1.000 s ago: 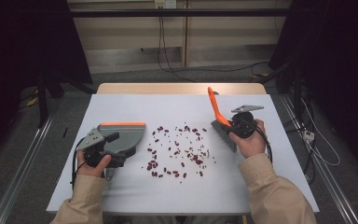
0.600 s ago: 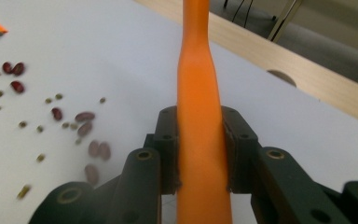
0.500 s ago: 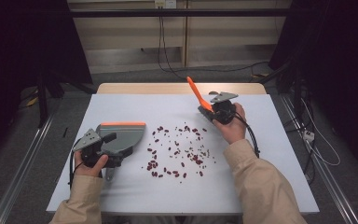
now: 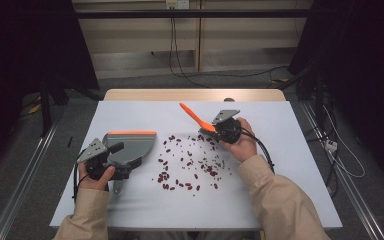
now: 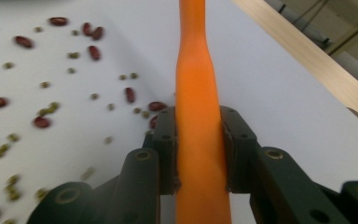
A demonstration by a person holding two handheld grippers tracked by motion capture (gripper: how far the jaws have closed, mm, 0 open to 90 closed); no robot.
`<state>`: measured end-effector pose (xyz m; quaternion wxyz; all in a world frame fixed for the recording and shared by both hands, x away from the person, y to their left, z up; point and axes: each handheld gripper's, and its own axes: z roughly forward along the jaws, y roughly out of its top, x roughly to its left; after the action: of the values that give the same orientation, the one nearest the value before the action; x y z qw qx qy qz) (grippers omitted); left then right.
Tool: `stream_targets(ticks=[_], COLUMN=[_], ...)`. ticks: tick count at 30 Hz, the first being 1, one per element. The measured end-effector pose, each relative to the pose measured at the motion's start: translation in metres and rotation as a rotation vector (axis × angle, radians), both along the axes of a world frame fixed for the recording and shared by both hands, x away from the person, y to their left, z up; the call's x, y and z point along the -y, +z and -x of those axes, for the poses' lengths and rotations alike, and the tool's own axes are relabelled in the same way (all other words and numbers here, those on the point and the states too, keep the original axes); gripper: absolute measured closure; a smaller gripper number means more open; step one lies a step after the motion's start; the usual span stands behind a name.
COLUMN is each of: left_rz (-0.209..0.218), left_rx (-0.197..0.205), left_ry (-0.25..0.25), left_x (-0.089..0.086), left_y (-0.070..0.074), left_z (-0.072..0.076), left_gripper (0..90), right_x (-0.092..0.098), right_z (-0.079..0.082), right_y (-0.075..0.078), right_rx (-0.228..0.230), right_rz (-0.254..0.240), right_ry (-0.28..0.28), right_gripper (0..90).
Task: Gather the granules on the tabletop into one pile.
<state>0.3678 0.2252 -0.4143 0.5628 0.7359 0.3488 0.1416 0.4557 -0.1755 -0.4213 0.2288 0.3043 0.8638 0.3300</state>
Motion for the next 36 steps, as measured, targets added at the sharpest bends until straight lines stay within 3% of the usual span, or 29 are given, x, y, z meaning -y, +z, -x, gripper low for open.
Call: stream_targets(ticks=[7,14,21,24,31,36], left_rz=[0.0,0.001,0.0,0.0,0.0,-0.005], left_rx=[-0.001,0.0,0.004,0.003,0.004,0.003], left_ry=[0.003,0.007,0.008,0.009,0.006,0.006], left_x=[0.0,0.0,-0.001,-0.001,0.0,0.0], left_y=[0.0,0.0,0.001,0.001,0.001,0.001], left_z=[0.0,0.001,0.001,0.001,0.001,0.001], left_gripper=[5.2,5.2,5.2,5.2,5.2,5.2], right_x=[-0.001,0.001,0.004,0.007,0.028,0.023], right_z=[0.027,0.046,0.055,0.056,0.037,0.015], right_y=[0.004,0.005,0.009,0.01,0.023,0.022], right_rx=[-0.032,-0.049,-0.071,-0.055,-0.01,0.017], right_rz=[-0.009,-0.035,-0.039,-0.048,-0.189,-0.179], right_ry=[0.112,0.16,0.187,0.175,0.069,0.019], right_gripper=[71.5,71.5,71.6,71.6,71.6,71.6])
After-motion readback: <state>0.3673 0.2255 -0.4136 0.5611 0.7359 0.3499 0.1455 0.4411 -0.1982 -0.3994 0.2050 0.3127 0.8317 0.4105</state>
